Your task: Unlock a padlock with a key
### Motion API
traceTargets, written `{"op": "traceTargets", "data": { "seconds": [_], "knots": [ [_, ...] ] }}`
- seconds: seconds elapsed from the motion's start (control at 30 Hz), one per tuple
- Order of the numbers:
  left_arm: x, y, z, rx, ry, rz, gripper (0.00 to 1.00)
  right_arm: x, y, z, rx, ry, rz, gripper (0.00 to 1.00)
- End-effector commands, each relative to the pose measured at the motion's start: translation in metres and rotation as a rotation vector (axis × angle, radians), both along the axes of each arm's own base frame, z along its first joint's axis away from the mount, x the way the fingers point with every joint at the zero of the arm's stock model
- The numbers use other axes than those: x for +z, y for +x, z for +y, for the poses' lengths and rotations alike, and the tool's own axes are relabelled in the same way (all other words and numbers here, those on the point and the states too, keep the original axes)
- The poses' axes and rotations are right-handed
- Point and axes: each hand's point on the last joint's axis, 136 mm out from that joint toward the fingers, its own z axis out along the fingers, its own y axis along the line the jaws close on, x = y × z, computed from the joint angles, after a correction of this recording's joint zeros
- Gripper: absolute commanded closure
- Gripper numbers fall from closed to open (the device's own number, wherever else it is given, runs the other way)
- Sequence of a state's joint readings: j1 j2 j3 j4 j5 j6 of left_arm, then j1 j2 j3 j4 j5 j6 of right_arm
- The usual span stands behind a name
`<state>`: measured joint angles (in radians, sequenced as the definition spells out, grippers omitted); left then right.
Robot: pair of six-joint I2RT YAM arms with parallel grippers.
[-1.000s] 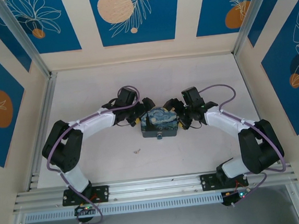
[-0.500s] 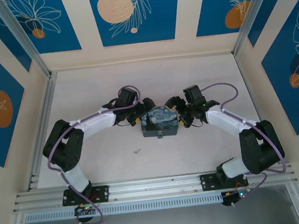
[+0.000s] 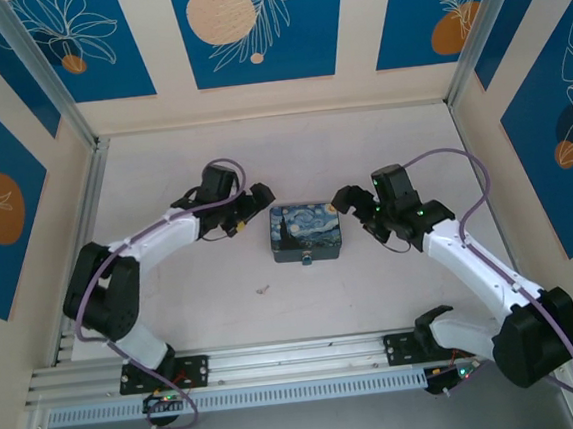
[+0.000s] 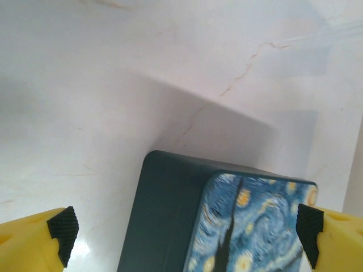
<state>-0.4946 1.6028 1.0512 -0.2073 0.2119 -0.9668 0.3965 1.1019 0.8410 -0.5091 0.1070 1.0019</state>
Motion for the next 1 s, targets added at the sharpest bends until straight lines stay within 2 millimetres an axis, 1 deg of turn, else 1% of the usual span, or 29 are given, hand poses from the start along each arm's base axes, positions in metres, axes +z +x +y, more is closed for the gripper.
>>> {"op": "traceTargets", "data": {
  "seconds": [0.0,0.1,0.2,0.27,0.33,0.43,0.53,0.67,0.73,0.77,0.87,0.97],
  "knots": [
    [0.006,-0.017,0.021,-0.042,0.095,0.006,0.00,0.008,-0.023,0.012,0.128,-0.073,0.011,0.06],
    [0.005,-0.027,0.027,-0.073,0.126,0.033,0.00,0.010,-0.044,0.031,0.182,-0.084,0.040,0.08],
    [0.001,-0.036,0.036,-0.082,0.142,0.066,0.00,0.006,-0.071,0.061,0.248,-0.060,0.072,0.11],
    [0.002,-0.037,0.046,-0.060,0.145,0.069,0.00,-0.001,-0.088,0.082,0.288,-0.045,0.096,0.13],
    [0.006,-0.036,0.055,-0.031,0.141,0.053,0.00,-0.011,-0.101,0.098,0.299,-0.045,0.135,0.16],
    [0.015,-0.032,0.067,0.001,0.133,0.020,0.00,-0.027,-0.113,0.126,0.322,-0.047,0.186,0.18],
    [0.022,-0.029,0.076,0.032,0.132,-0.006,0.00,-0.045,-0.117,0.144,0.305,-0.100,0.268,0.21],
    [0.025,-0.028,0.084,0.059,0.127,-0.016,0.00,-0.064,-0.112,0.173,0.311,-0.128,0.329,0.29],
    [0.025,-0.029,0.086,0.065,0.129,-0.013,0.00,-0.072,-0.108,0.184,0.307,-0.141,0.351,0.33],
    [0.025,-0.029,0.088,0.068,0.130,-0.014,0.00,-0.072,-0.105,0.191,0.304,-0.137,0.357,0.35],
    [0.024,-0.031,0.092,0.075,0.132,-0.013,0.00,-0.081,-0.101,0.205,0.289,-0.141,0.387,0.39],
    [0.025,-0.031,0.096,0.085,0.125,-0.014,0.00,-0.091,-0.102,0.218,0.283,-0.150,0.423,0.40]
  ]
}}
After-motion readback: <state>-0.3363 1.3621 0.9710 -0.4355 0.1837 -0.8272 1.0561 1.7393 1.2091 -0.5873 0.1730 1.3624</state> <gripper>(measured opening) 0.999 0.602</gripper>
